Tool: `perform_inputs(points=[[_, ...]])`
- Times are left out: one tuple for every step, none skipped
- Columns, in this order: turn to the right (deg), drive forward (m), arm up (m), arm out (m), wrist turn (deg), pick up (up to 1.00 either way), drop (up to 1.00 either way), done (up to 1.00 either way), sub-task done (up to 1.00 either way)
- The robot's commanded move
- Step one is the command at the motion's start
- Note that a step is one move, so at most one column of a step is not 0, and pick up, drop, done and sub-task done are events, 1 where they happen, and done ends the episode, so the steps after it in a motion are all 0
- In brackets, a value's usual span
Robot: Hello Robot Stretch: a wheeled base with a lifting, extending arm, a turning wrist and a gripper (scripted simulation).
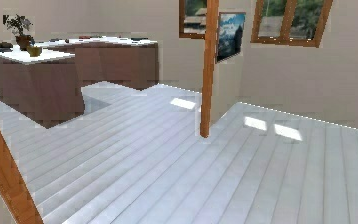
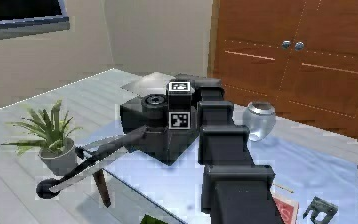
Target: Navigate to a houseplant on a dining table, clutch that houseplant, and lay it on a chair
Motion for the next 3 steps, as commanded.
perform_inputs(points=[[0.0,0.00,0.00,0.00,45.0,0.00,0.00,0.00,0.00],[0.0,0.00,0.00,0.00,24.0,0.00,0.00,0.00,0.00],[0.0,0.00,-0.46,0.00,0.0,0.00,0.00,0.00,0.00]])
